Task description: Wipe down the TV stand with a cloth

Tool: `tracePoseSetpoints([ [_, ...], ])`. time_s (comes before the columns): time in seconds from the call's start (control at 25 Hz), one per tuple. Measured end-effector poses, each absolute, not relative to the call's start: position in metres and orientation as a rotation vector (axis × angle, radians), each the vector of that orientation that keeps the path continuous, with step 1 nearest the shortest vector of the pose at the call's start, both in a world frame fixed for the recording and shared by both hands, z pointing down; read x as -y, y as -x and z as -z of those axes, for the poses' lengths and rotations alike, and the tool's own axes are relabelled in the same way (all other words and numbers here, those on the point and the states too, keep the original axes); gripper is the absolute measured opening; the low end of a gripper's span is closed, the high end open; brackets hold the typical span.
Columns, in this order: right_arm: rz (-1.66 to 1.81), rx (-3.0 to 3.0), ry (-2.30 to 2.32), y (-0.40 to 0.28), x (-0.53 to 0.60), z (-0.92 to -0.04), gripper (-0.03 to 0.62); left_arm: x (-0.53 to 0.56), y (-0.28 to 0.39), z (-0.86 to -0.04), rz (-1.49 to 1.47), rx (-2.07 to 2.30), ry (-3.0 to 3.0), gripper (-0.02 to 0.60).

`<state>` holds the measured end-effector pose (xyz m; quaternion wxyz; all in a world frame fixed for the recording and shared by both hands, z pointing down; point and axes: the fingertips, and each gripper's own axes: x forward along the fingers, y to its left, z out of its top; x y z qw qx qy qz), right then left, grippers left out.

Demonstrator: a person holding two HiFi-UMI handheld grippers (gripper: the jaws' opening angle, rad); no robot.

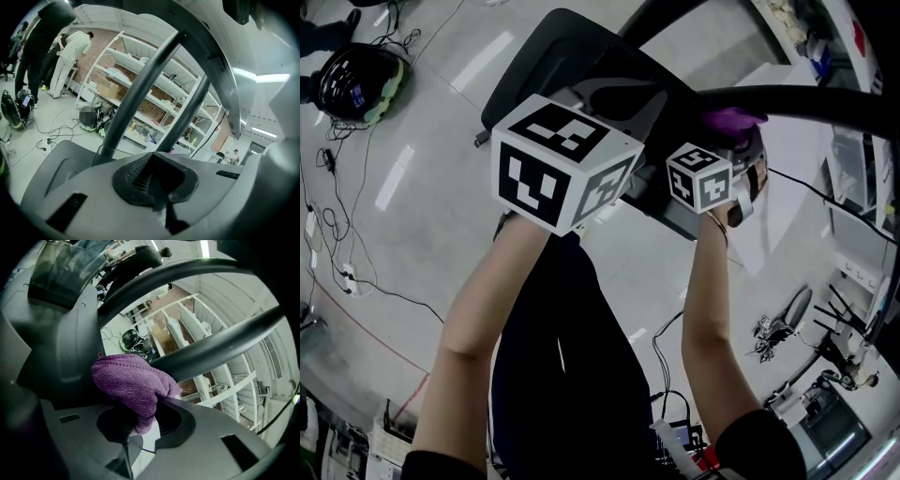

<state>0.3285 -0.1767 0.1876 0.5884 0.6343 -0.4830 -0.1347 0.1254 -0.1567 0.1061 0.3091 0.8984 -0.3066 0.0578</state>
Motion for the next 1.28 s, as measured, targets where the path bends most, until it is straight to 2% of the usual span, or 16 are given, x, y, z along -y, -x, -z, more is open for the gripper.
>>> tracePoseSetpoints([
  [0.36, 0.282, 1.247, -1.399, -0.297, 0.176, -0.204, 0.098, 0.155, -0.121, -0.108, -0.149, 0.819, -2.363, 0.006],
  [0.8, -0.057, 1.764, -1.274, -0.224, 0.192, -0.167, 0.100, 0.151, -0.087, -0.106, -0.144, 0.905, -2.320, 0.006],
  [1.28, 0.199, 2.002, -0.992, -0.078, 0.234, -0.084, 0.100, 0.162, -0.001, -0.105, -0.149, 1.085, -2.237, 0.006],
])
